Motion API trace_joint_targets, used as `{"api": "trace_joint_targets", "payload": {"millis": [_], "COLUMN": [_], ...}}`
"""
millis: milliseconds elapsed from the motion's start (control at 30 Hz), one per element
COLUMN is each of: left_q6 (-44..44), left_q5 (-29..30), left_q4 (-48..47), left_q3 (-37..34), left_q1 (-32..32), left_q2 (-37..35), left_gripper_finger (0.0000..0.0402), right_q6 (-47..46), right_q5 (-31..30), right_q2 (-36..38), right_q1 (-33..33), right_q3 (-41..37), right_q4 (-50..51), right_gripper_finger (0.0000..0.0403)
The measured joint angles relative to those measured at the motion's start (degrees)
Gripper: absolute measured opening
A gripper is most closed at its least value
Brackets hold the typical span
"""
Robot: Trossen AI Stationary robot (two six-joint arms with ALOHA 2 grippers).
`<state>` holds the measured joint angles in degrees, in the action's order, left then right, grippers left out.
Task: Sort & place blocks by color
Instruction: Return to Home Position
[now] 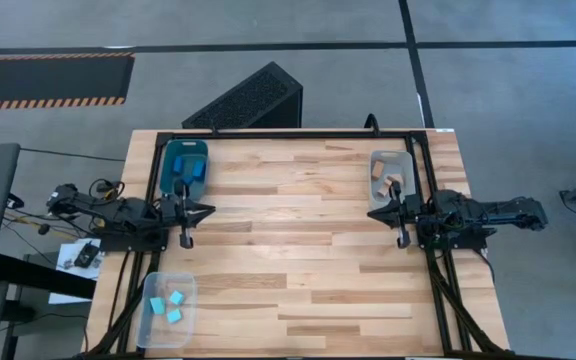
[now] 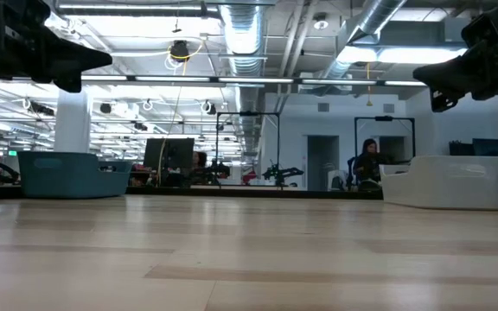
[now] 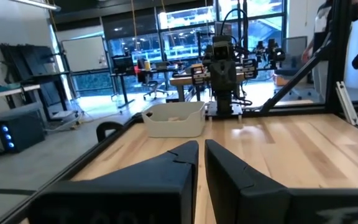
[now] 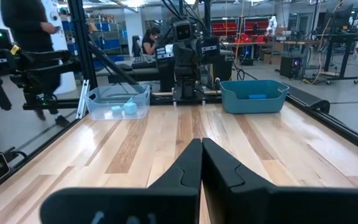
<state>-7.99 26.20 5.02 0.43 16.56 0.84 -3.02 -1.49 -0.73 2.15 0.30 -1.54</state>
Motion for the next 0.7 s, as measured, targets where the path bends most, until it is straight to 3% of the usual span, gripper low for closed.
{"api": "trace_joint_targets", "payload": {"millis": [700], "left_q6": [1.7], "left_q5": [0.0], "left_q4": [0.0], "left_q3": [0.0], "left_q1": [0.0], "left_q2": [0.0], "left_gripper_finger": [0.0019], "right_q6": [0.0], "right_q5": [0.0], "right_q2": [0.0], "right_q1": [0.0], "right_q3": [0.0], "right_q4": [-0.2], "right_gripper_finger": [0.0026]}}
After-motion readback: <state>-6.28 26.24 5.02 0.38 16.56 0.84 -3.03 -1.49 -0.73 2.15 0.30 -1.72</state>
